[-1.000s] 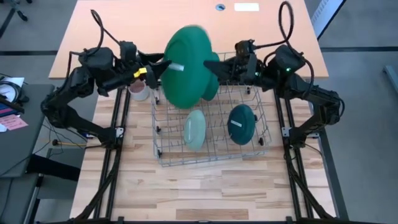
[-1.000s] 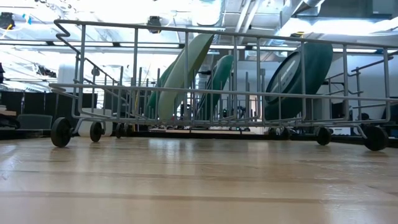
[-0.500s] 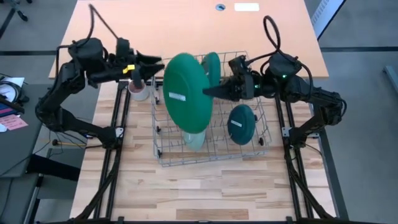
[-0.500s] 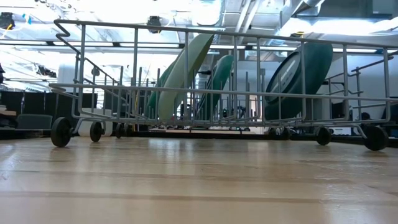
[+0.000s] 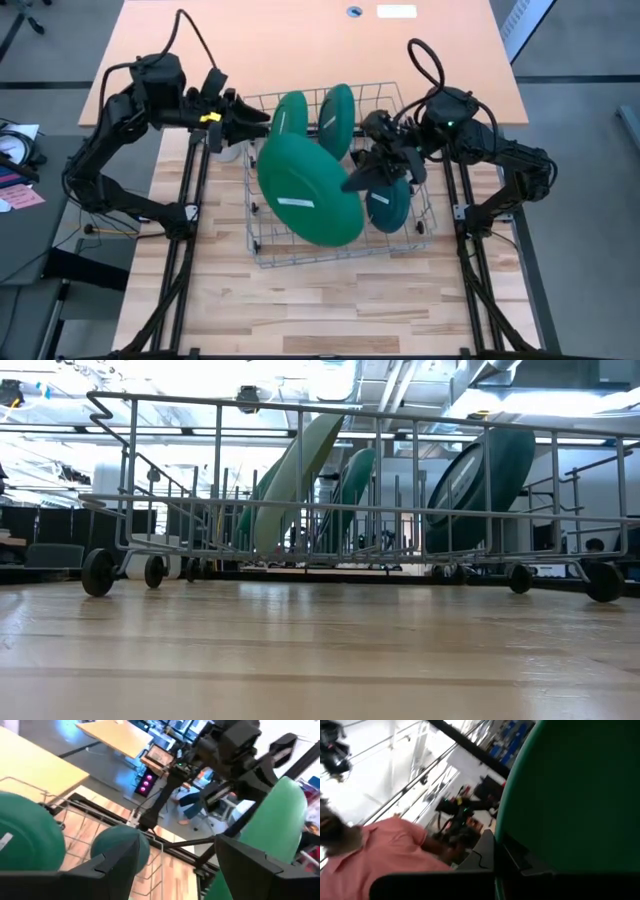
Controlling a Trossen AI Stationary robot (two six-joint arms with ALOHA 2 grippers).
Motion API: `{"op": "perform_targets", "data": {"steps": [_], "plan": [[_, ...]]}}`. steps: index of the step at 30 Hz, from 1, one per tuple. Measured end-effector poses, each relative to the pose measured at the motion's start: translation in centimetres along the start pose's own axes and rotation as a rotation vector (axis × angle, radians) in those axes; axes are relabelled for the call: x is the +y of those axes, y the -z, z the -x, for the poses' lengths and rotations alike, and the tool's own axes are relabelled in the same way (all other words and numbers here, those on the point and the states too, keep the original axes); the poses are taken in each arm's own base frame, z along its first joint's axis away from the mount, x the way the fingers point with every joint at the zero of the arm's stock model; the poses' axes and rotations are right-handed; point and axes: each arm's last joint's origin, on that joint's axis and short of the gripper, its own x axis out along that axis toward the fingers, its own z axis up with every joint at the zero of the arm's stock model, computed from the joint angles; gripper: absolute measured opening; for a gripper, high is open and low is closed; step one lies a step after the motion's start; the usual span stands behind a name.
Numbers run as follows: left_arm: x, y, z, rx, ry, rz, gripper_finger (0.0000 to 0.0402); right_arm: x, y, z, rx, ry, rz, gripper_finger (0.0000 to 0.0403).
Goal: Sort dishes
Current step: Put the green plate in the dish rack
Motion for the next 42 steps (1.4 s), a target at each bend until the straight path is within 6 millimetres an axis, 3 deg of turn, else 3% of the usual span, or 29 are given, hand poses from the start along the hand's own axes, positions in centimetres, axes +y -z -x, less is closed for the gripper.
{"op": "perform_targets", "data": {"steps": [8, 24, 31, 42], "plan": [[-0.2, 0.1, -0.6, 0.130, 0.296, 0.000, 0.0251, -0.3, -0.2, 0.2, 0.007, 0.007, 0.036, 0.0006], [0.9, 1.0, -4.6, 0.308, 0.494, 0.064, 0.0246, -0.8, -0.1, 0.4, 0.059, 0.022, 0.051, 0.0006], [1.0, 1.5, -6.6, 0.358, 0.576, 0.040, 0.0197, -0.8, -0.1, 0.5, 0.081, 0.009, 0.056, 0.0006], [0.6, 0.9, -6.3, 0.300, 0.666, -0.063, 0.0111, -1.4, -0.3, 1.0, 0.103, 0.036, 0.045, 0.0006]]}}
